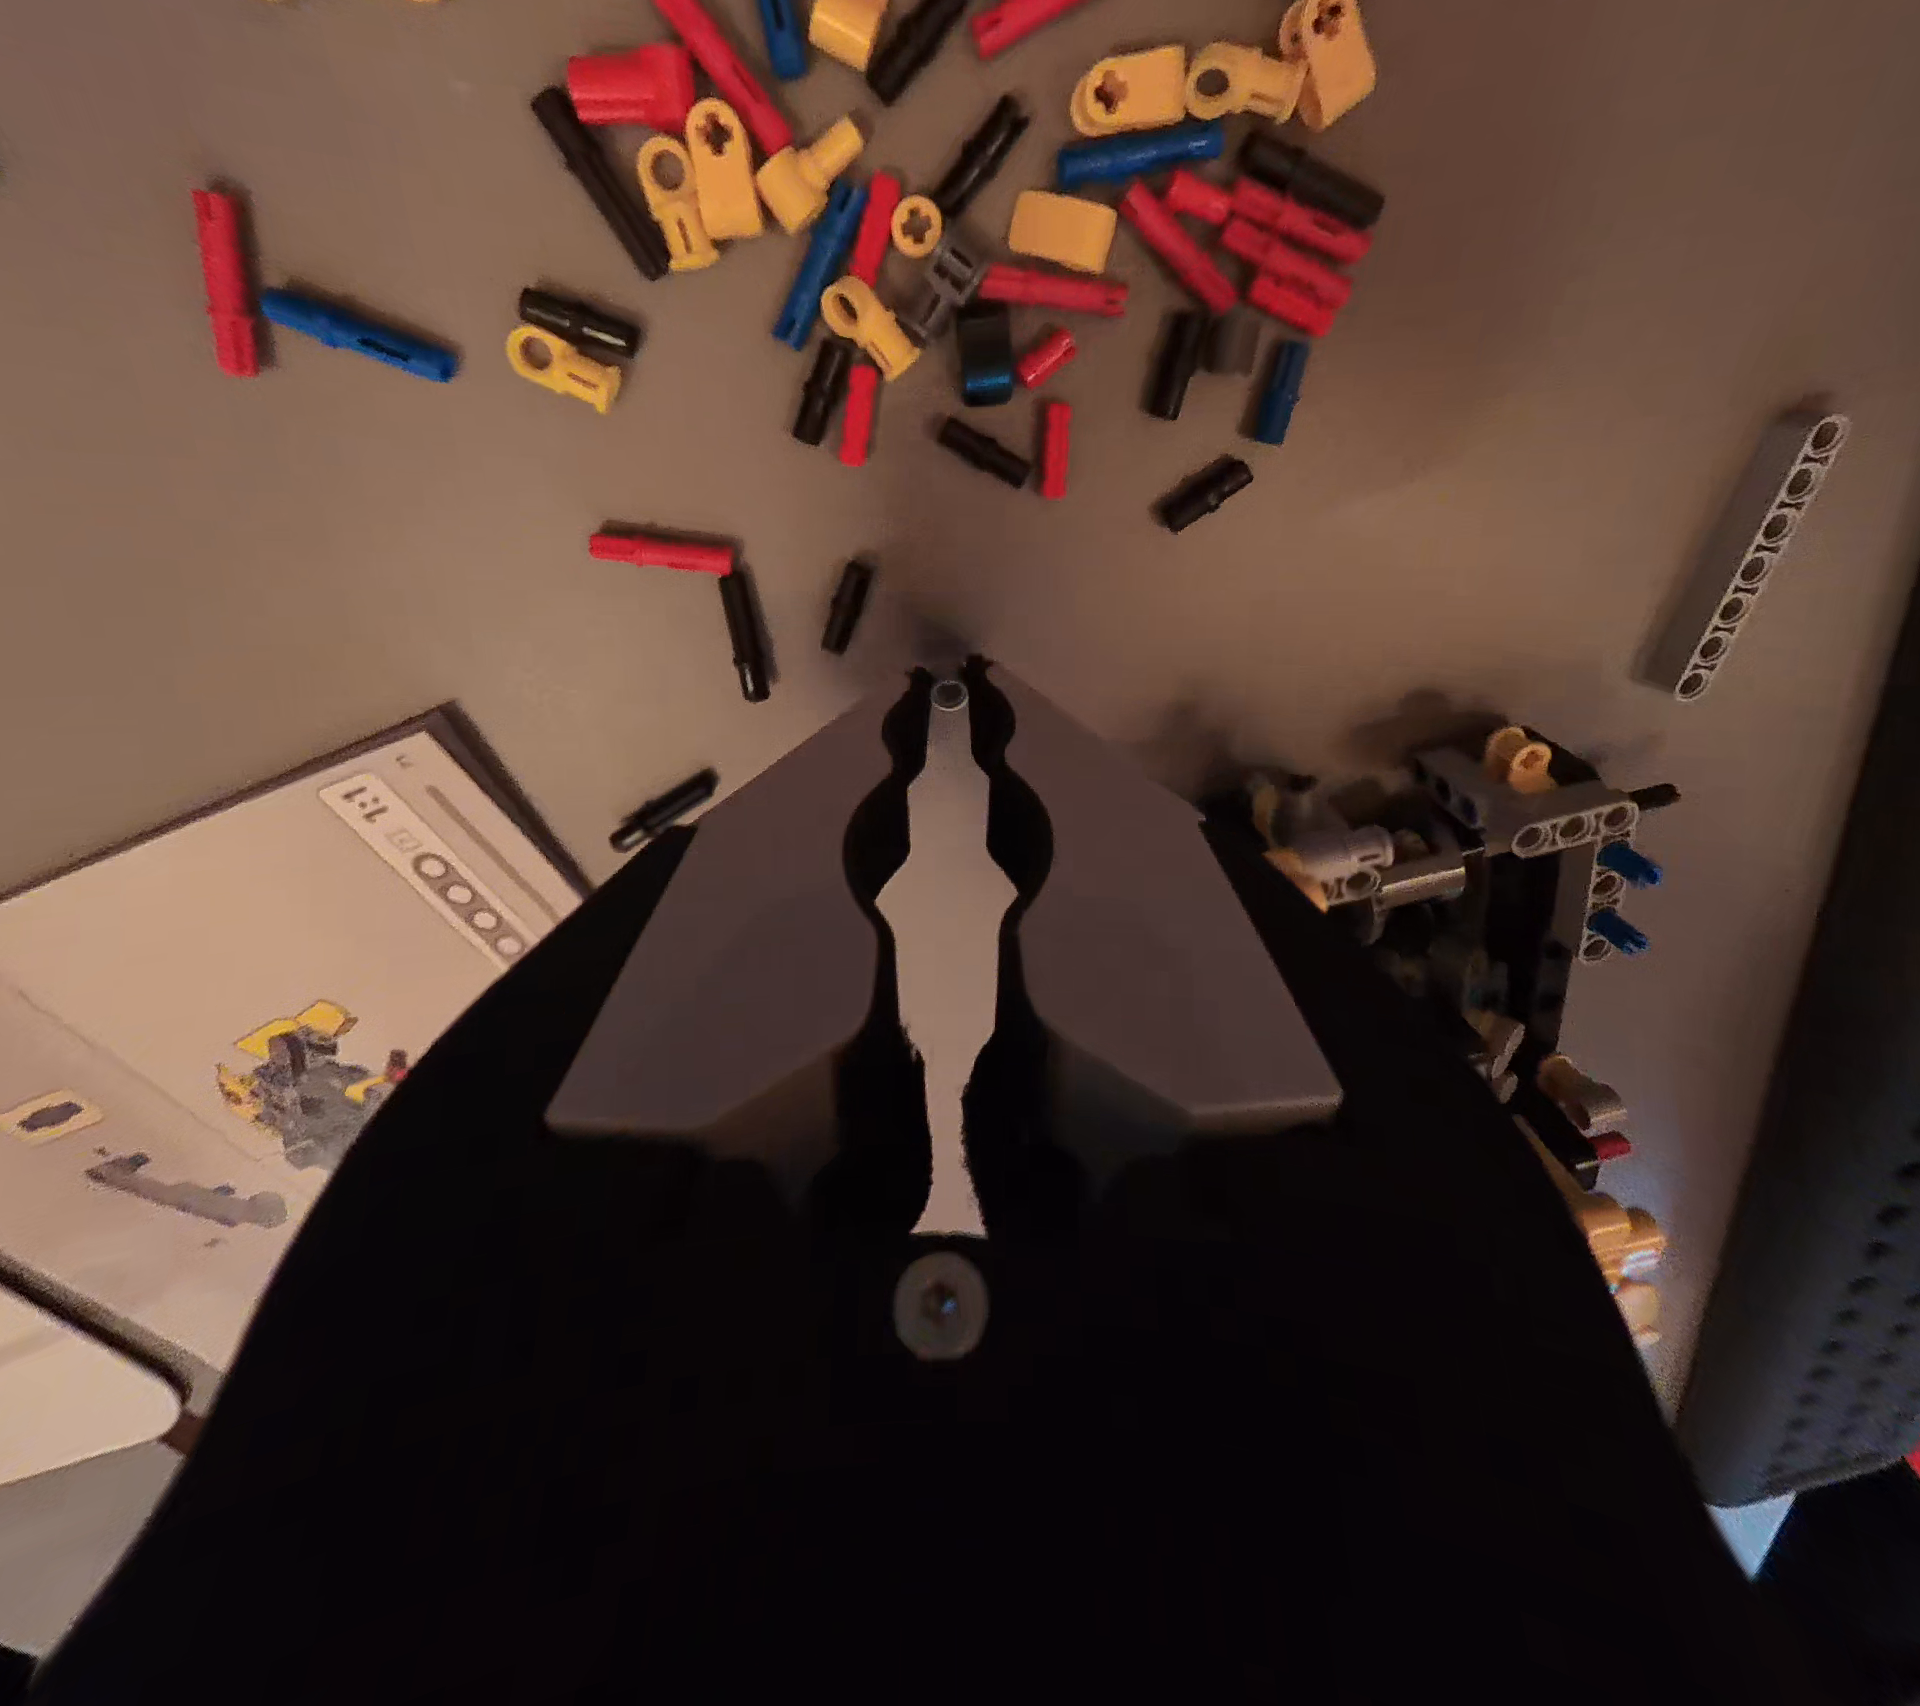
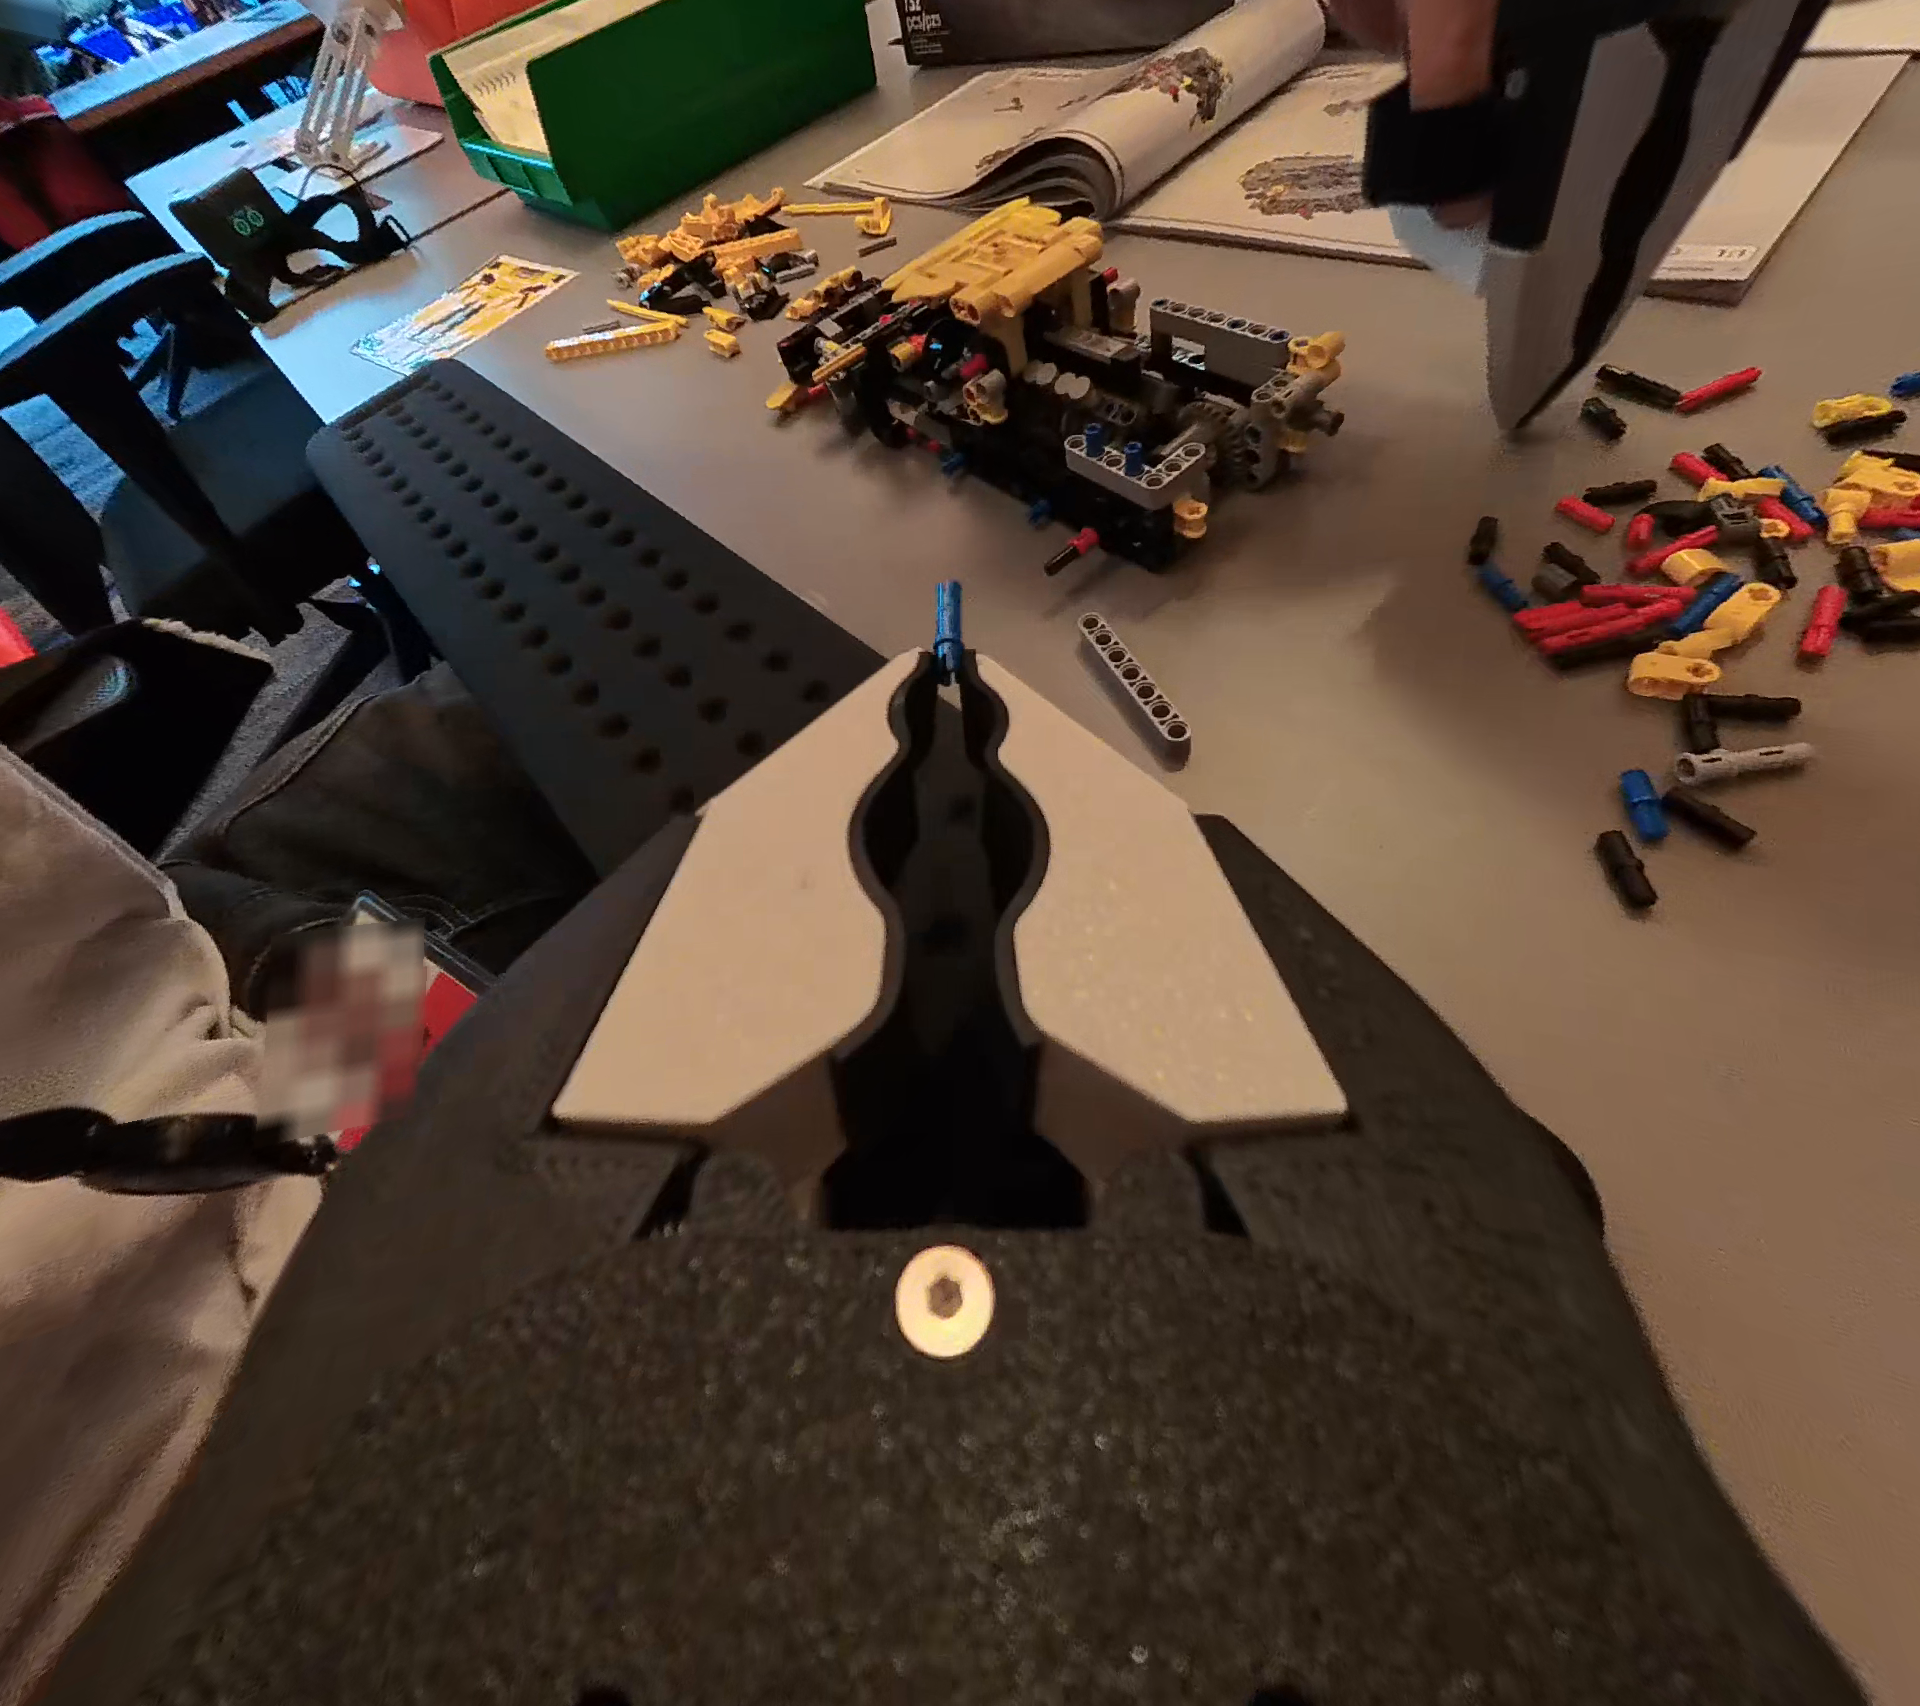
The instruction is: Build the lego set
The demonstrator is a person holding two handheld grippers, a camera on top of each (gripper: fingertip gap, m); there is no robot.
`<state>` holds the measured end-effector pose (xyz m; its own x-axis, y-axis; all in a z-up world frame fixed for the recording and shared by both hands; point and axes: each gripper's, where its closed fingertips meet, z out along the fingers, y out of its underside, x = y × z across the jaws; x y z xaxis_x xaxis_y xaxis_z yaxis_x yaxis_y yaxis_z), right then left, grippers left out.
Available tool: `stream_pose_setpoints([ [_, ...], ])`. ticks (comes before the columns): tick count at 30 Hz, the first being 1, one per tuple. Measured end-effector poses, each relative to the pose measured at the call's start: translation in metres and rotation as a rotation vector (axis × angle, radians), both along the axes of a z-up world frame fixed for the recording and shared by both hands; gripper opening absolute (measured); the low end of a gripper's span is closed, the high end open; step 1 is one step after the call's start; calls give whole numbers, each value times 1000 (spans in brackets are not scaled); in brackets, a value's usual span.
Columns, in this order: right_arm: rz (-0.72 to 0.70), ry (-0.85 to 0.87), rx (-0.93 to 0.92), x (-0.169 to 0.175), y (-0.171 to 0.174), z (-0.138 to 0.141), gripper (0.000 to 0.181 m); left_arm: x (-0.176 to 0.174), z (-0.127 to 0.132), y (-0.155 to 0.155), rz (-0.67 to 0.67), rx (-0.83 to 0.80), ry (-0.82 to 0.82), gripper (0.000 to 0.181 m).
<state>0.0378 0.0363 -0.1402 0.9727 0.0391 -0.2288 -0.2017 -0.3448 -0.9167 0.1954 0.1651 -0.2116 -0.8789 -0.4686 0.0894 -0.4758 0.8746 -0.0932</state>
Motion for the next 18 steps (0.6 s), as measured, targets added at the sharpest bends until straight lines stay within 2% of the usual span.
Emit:
stream_pose_setpoints([
  [5, 0, 19, 3, 1, -3, 0, 4, 5, -4, -6, -21, 19, -25, 7],
  [6, -2, 21, -2, 2, -4, 0, 4, 6, -4, -6, -22, 23, -33, 10],
  [7, -9, 21, -4, 3, -4, -1, 3, 6, -3, -6, -19, 20, -40, 26],
  [10, -50, 46, 5, 10, -4, 0, 3, 3, 10, -9, 19, -50, -64, 34],
  [12, -106, 90, 44, 19, -4, 7, 4, 0, 34, -15, 70, -164, -129, 35],
  [14, -144, 161, 109, 25, -2, 17, 4, -10, 69, -25, 143, -331, -214, 34],
  [17, -184, 202, 211, 30, 4, 34, 4, -46, 132, -50, 301, -728, -339, 28],
  [18, -188, 195, 222, 28, 7, 39, 4, -65, 142, -56, 348, -838, -344, 22],
])
